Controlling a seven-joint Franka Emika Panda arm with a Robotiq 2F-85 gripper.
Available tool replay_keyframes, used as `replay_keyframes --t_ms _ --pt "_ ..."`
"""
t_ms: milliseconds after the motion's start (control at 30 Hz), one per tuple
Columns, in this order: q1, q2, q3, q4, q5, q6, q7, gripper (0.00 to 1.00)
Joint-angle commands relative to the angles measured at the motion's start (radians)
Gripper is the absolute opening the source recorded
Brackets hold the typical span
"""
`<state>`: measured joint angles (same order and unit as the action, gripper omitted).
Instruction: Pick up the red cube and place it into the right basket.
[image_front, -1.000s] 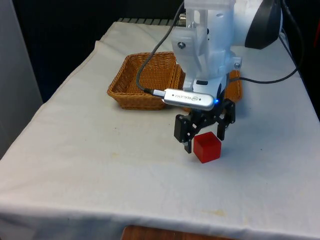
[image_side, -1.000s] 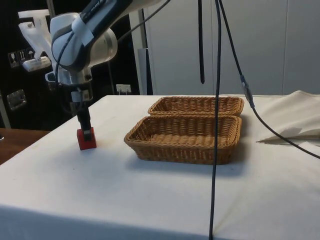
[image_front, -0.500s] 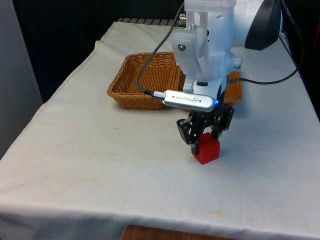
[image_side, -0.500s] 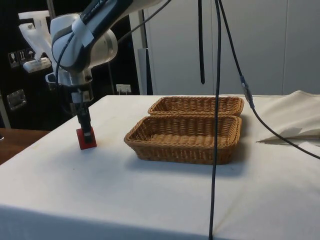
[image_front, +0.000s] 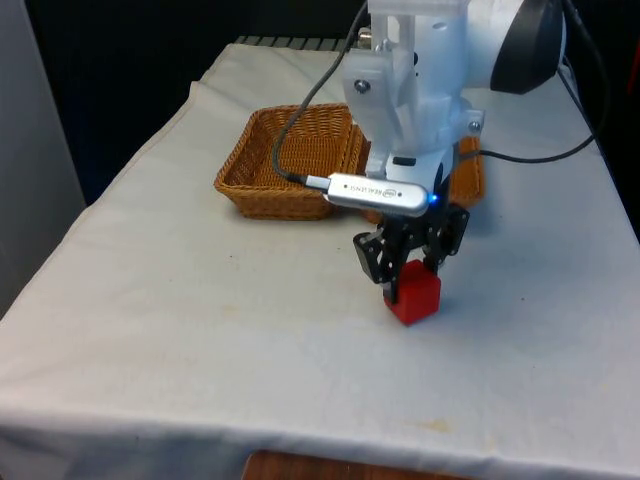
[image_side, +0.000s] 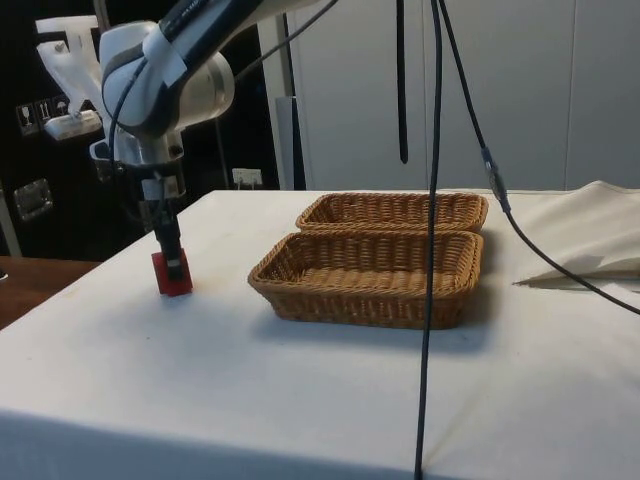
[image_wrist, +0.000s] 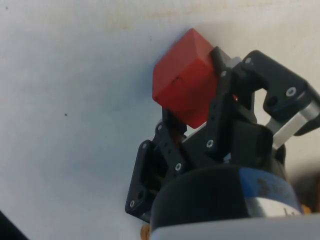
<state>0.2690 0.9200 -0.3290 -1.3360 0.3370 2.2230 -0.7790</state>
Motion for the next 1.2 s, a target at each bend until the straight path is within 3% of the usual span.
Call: replay_keyframes --t_ms 0,200,267,300,433,533,567,633,900,933,967,1167 --pt "0.004 -0.018 -0.003 -0.018 0.0 0.001 0.004 0.02" --pt "0.01 -0.069 -0.006 -0.059 -0.002 -0.013 0.031 0.02" --pt "0.005 -0.063 0.0 -0.053 0.0 -0.015 0.025 0.02" --pt "0.011 -0.083 -0.006 -0.069 -0.002 -0.017 0.039 0.02" --pt "0.013 -0.113 -0.008 -0.089 -0.003 -0.028 0.062 0.02" --pt "0.014 -0.128 -0.009 -0.097 -0.003 -0.035 0.076 0.02" --pt "0.008 -0.118 -0.003 -0.087 0.0 -0.036 0.066 0.02" --pt "0.015 -0.137 -0.01 -0.099 -0.003 -0.043 0.085 0.02" --pt "0.018 -0.183 -0.014 -0.119 -0.005 -0.07 0.129 0.02" --pt "0.012 -0.18 -0.007 -0.113 0.0 -0.075 0.125 0.02" --pt "0.018 -0.191 -0.014 -0.123 -0.005 -0.075 0.139 0.02" --pt "0.02 -0.214 -0.016 -0.133 -0.007 -0.087 0.164 0.02"
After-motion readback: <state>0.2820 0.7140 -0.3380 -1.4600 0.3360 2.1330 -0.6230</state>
